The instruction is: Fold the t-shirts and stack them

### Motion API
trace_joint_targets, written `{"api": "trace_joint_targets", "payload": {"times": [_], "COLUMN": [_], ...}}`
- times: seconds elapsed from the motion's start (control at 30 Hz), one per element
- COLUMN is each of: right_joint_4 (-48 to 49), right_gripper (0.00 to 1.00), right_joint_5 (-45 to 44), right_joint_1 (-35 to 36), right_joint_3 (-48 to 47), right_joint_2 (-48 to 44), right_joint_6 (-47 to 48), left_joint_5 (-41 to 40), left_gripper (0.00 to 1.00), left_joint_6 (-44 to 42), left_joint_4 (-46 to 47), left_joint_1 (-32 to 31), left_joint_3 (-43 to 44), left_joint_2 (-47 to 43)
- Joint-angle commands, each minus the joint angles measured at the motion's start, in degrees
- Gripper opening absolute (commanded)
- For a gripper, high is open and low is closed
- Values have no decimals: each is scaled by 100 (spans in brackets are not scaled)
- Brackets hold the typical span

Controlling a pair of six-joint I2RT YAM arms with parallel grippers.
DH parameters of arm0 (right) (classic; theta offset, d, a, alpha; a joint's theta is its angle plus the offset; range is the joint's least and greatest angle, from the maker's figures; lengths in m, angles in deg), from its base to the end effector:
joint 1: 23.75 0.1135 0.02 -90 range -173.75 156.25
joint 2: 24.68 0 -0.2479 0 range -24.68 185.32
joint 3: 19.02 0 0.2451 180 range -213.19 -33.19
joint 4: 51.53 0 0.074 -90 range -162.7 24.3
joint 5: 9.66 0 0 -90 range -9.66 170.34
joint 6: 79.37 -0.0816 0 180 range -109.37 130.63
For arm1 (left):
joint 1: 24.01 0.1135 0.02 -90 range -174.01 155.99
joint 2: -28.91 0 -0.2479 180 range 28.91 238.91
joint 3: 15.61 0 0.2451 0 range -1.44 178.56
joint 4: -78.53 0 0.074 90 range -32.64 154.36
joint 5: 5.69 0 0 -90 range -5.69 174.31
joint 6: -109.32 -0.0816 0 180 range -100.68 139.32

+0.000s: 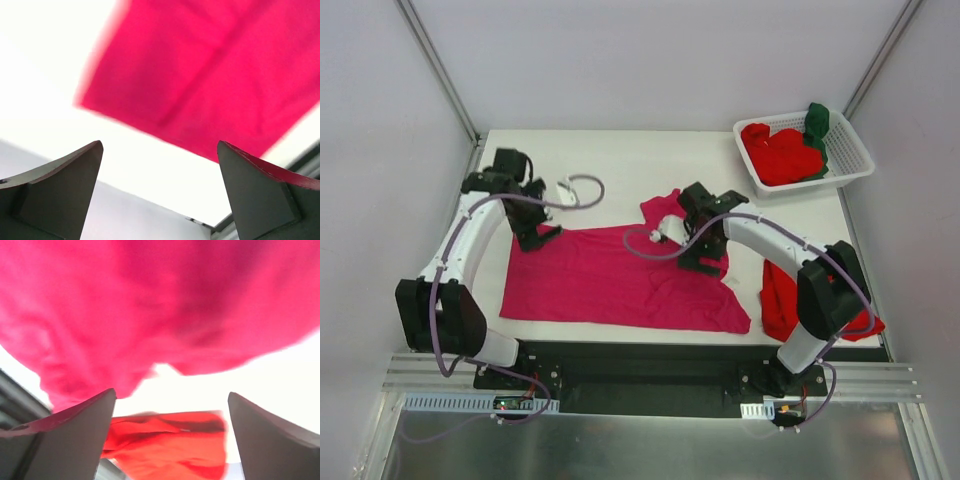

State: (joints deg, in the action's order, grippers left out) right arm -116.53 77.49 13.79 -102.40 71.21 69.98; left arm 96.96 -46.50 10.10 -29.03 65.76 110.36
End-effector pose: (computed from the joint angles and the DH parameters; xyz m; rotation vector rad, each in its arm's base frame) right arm 0.2549 0.1908 0.1552 -2.1903 1.9522 -0.1324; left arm 0.2819 -0.0427 0.2154 1.6161 2.1742 0.0011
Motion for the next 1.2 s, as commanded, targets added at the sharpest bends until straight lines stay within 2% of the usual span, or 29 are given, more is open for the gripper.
{"api": "trace_joint_targets", "payload": {"times": [0.0,0.07,0.17,0.2,0.33,0.43,0.57,0.73,0.87,1.17], "right_joint_4": [-121,-103,-251,-339,-489,-446,-253,459,916,1207], "right_gripper": [96,96,96,96,96,96,96,96,96,99], "right_joint_5": [-513,-576,-409,-392,-154,-84,48,4,4,-189], "right_joint_1": [-395,-502,-642,-712,-941,-1029,-1073,-1100,-1100,-1082], "right_joint_3": [-1669,-2296,-3377,-3911,-5019,-5417,-5594,-5674,-5621,-5595], "right_joint_2": [225,569,1307,1500,2703,3205,3531,3761,3813,4139], "right_joint_6": [-748,-951,-961,-917,-960,-952,-1013,-1154,-1145,-1224], "left_joint_5": [397,353,361,405,336,265,212,-95,-253,-350], "left_gripper": [99,99,99,99,99,99,99,99,99,99], "left_joint_6": [1842,2718,3241,3277,3313,3295,3242,2953,2812,2689], "left_joint_4": [3,170,205,249,583,724,741,724,697,680], "left_joint_1": [237,440,580,581,581,581,572,519,221,-96], "left_joint_3": [1698,2259,2622,2632,2544,2526,2614,2457,2280,2157], "left_joint_2": [685,1055,1671,1838,2173,2340,2446,2358,2323,2375]}}
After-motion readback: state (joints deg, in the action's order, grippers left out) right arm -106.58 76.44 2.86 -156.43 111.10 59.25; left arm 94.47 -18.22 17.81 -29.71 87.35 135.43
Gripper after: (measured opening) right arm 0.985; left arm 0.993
